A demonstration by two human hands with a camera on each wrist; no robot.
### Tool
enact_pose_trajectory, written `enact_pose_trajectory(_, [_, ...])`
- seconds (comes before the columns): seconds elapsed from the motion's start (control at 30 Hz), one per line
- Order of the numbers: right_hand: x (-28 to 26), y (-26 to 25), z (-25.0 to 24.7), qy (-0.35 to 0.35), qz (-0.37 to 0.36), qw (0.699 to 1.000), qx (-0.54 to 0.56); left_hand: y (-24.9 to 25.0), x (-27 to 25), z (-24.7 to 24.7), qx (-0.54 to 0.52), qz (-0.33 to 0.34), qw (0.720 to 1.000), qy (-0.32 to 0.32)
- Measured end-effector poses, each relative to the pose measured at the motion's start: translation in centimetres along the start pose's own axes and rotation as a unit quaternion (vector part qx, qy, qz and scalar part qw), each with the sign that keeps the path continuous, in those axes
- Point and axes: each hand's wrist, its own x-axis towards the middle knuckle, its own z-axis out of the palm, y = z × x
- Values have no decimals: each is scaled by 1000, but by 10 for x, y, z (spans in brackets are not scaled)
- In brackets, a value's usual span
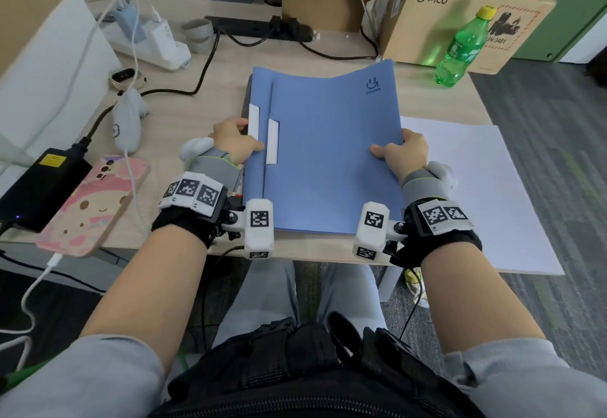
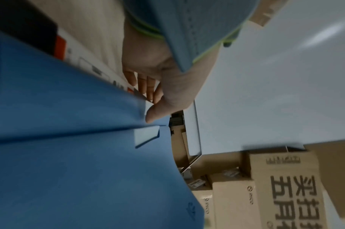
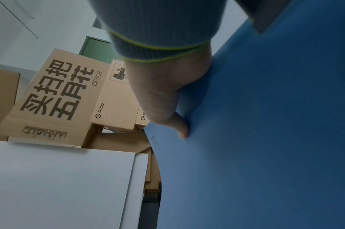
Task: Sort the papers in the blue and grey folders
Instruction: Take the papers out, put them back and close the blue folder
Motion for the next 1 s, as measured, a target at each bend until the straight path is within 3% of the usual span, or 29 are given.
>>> enact_pose_trajectory(0.13, [3, -1, -1, 6, -6, 1000, 18, 14, -5, -6, -98, -26, 993, -55])
enact_pose_trajectory(0.27, [0, -4, -1, 2, -6, 998, 60, 15, -6, -6, -202, -11, 979, -33])
enact_pose_trajectory(0.43, [-1, -4, 0, 2, -5, 995, 97, 12, -16, -5, -184, 46, 981, -43])
enact_pose_trajectory(0.57, [1, -1, 0, -16, 17, 995, 98, 13, -13, -11, -194, 107, 973, 58])
enact_pose_trajectory(0.7, [2, 4, -2, -9, 36, 994, 99, 29, -9, -27, -239, 157, 941, 182])
enact_pose_trajectory(1.0, [8, 1, -3, 20, 50, 995, 90, 78, -22, -45, -338, 306, 849, 266])
